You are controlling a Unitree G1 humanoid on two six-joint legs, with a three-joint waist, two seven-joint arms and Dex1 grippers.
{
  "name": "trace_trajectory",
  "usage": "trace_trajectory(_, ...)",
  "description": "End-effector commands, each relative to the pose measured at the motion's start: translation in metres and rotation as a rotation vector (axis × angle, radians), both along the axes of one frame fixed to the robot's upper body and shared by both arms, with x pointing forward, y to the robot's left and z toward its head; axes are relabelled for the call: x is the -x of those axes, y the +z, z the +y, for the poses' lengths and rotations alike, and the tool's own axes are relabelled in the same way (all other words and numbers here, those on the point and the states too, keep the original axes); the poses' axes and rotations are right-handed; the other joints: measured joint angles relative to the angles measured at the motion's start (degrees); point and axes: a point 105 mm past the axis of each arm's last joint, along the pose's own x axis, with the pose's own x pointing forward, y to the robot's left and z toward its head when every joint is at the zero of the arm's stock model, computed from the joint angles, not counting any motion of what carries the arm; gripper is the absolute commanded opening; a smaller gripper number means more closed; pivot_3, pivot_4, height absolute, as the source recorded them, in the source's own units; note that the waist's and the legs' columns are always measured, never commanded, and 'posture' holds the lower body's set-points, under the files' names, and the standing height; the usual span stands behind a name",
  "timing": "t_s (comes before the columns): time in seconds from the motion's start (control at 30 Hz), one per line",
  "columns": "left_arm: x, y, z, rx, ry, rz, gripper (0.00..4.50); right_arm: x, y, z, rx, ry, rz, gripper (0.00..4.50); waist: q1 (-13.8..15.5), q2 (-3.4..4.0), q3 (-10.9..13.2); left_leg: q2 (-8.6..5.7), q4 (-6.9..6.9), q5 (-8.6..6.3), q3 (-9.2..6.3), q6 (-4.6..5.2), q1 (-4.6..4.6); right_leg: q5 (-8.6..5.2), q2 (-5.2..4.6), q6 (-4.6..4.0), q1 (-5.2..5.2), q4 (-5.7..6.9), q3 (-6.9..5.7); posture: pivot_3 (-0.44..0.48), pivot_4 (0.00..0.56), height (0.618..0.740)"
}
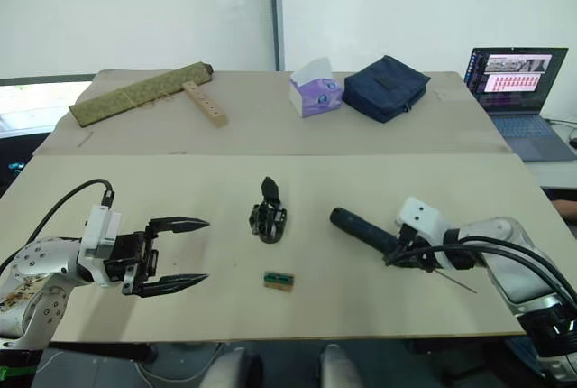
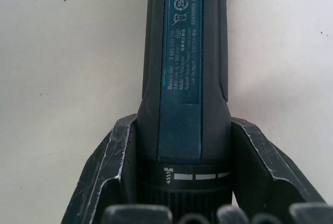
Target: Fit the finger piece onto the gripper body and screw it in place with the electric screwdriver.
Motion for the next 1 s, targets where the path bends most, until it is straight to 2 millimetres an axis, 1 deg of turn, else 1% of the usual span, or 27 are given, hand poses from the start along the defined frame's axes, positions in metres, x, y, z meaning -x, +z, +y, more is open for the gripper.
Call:
trace_trajectory(0.03,0.005,0.005,-0.003,0.002,-0.020,-0.008,4.50,-0.004,0.009,0.000,-0.020,-0.004,-0.013,3.65,0.01,0.00,0.00,0.00,0.00,0.00,0.00,0.00,0.00,0.00,0.00,0.00,0.00,0.00,0.00,0.000,0.150,0.740)
trace_trajectory(0.1,0.006,0.004,-0.004,0.000,-0.020,-0.008,4.50,-0.002,0.016,-0.006,-0.019,-0.050,0.027,4.35,0.03,0.00,0.00,-0.01,0.00,0.00,0.00,0.00,0.00,0.01,-0.01,-0.01,0.00,0.00,0.00,0.000,0.150,0.740)
trace_trajectory(0.13,0.006,0.004,-0.004,-0.002,-0.020,-0.006,4.50,-0.002,0.027,-0.005,-0.040,-0.055,0.032,4.47,0.03,0.00,0.00,-0.01,0.01,0.00,0.00,0.00,0.00,0.01,-0.01,-0.01,0.00,0.00,0.01,0.000,0.150,0.740)
trace_trajectory(0.2,0.006,0.004,-0.004,-0.002,-0.020,-0.006,4.50,-0.003,0.041,-0.003,-0.054,-0.049,0.030,4.47,0.04,0.00,0.00,-0.01,0.01,0.00,0.00,0.00,-0.01,0.01,-0.02,-0.02,0.00,0.00,0.01,0.000,0.150,0.740)
trace_trajectory(0.23,0.007,0.004,-0.004,-0.003,-0.021,-0.005,4.50,-0.003,0.051,-0.004,-0.036,-0.035,0.027,4.47,0.04,0.00,0.00,0.00,0.01,0.00,0.00,0.00,-0.01,0.01,-0.02,-0.02,0.00,0.00,0.01,0.000,0.150,0.740)
trace_trajectory(0.27,0.007,0.004,-0.005,-0.004,-0.022,-0.005,4.50,-0.003,0.057,-0.005,-0.020,-0.027,0.028,4.47,0.01,0.02,0.01,0.00,0.01,0.00,0.00,0.00,-0.01,0.01,-0.02,-0.02,-0.01,0.00,0.01,0.000,0.150,0.740)
trace_trajectory(0.33,0.008,0.003,-0.006,-0.006,-0.027,-0.001,4.50,0.004,0.070,-0.001,0.026,0.001,0.101,4.47,-0.03,0.03,0.01,0.01,0.00,0.00,0.01,0.00,0.00,0.01,-0.02,-0.03,-0.03,0.00,0.01,0.000,0.150,0.740)
trace_trajectory(0.4,0.009,0.002,-0.007,-0.011,-0.037,0.006,4.50,0.015,0.078,0.006,0.077,0.066,0.180,4.47,-0.02,0.03,0.01,0.03,-0.02,0.00,0.01,0.00,0.01,-0.02,-0.02,-0.08,-0.07,0.03,0.00,0.000,0.150,0.740)
trace_trajectory(0.47,0.008,0.001,-0.008,-0.029,-0.048,0.007,4.50,0.016,0.082,0.009,0.138,0.079,0.207,4.47,-0.10,-0.01,0.02,0.07,-0.07,0.00,-0.01,0.00,0.03,-0.06,0.00,-0.15,-0.10,0.04,-0.06,0.000,0.150,0.740)
trace_trajectory(0.53,0.007,0.002,-0.009,-0.029,-0.050,0.002,4.50,0.011,0.082,0.009,0.221,0.074,0.209,4.47,-0.15,-0.02,0.02,0.12,-0.07,-0.01,0.00,-0.01,0.04,-0.05,0.01,-0.21,-0.15,0.04,-0.09,0.000,0.150,0.740)
trace_trajectory(0.6,0.006,0.003,-0.010,-0.024,-0.052,0.001,4.50,0.003,0.082,0.012,0.252,0.054,0.191,4.47,-0.12,-0.02,0.02,0.10,-0.06,-0.01,0.04,-0.01,0.02,-0.04,-0.02,-0.23,-0.17,0.05,-0.08,0.000,0.150,0.740)
trace_trajectory(0.67,0.008,0.000,-0.013,-0.033,-0.072,0.003,4.50,-0.002,0.077,0.014,0.277,0.048,0.201,4.47,-0.06,-0.02,0.02,0.06,-0.05,0.00,0.09,-0.01,-0.05,-0.03,-0.05,-0.23,-0.24,0.05,-0.06,0.000,0.150,0.740)
trace_trajectory(0.73,0.009,-0.002,-0.016,-0.042,-0.090,0.004,4.50,-0.007,0.070,0.003,0.391,0.023,0.193,4.47,0.01,-0.02,0.02,0.04,-0.04,0.00,0.09,-0.01,-0.07,0.00,-0.06,-0.22,-0.24,0.05,-0.05,0.000,0.150,0.740)
trace_trajectory(0.77,0.009,-0.002,-0.018,-0.041,-0.095,0.003,4.50,-0.010,0.068,0.001,0.413,0.017,0.184,4.47,0.12,-0.02,0.02,0.03,-0.04,0.00,0.09,-0.01,-0.10,0.00,-0.06,-0.22,-0.27,0.05,-0.05,0.000,0.150,0.740)
trace_trajectory(0.87,0.010,0.000,-0.024,-0.023,-0.103,0.001,4.50,-0.015,0.059,0.000,0.438,0.014,0.198,4.47,0.18,-0.02,0.02,0.00,-0.03,0.00,0.07,-0.01,-0.17,0.00,-0.07,-0.21,-0.31,0.05,-0.06,0.000,0.150,0.740)
trace_trajectory(1.0,0.010,-0.002,-0.029,-0.022,-0.118,-0.002,4.50,-0.015,0.050,0.008,0.452,0.051,0.245,4.47,0.02,-0.02,0.02,0.01,0.01,0.00,0.08,0.00,-0.17,0.01,-0.04,-0.21,-0.34,0.16,-0.04,0.000,0.150,0.740)
